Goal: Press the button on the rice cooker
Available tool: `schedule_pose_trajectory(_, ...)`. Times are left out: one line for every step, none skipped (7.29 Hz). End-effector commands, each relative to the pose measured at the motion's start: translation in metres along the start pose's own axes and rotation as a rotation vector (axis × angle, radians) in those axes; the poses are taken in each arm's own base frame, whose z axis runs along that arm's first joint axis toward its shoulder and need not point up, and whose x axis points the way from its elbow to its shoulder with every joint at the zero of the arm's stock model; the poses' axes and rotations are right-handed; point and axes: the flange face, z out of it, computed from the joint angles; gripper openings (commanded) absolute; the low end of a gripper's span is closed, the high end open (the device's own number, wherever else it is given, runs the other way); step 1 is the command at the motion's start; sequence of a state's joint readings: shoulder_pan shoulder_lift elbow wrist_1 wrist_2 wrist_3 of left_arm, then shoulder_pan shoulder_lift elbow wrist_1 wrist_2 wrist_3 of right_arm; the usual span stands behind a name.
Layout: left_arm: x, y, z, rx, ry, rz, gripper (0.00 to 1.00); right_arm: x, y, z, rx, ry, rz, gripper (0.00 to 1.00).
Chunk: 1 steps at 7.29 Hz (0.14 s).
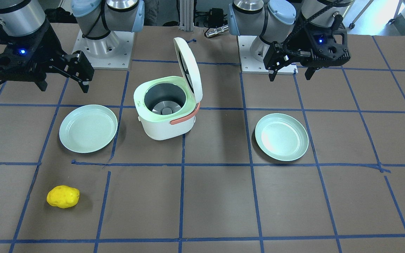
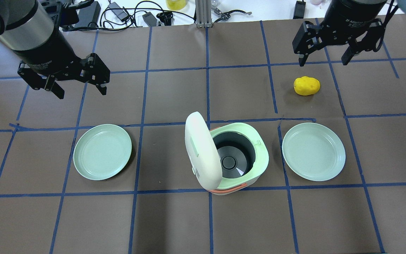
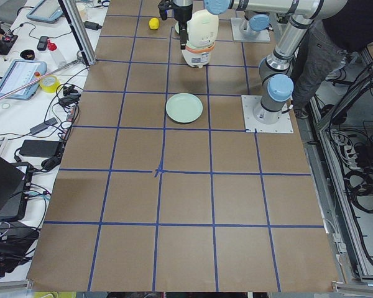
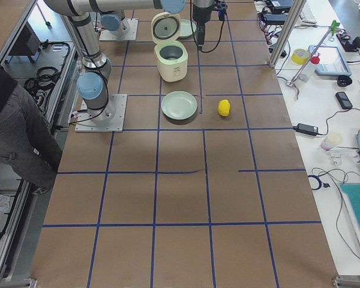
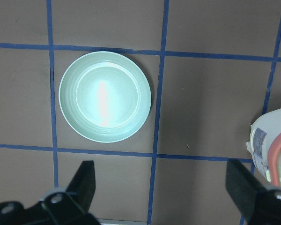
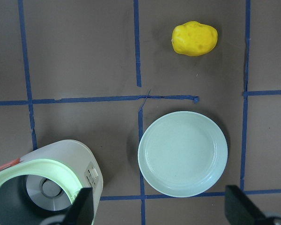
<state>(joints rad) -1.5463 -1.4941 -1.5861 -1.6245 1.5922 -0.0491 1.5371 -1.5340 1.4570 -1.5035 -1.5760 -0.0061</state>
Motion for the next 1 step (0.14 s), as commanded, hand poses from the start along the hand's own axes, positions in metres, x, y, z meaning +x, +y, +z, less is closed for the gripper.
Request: schedule_pose_trajectory(0.0000,0.0000,0.0000,0.000,0.000,0.000,1.00,0.0001,0.0000,0.0002,0.000,0.001,0.000,1.00)
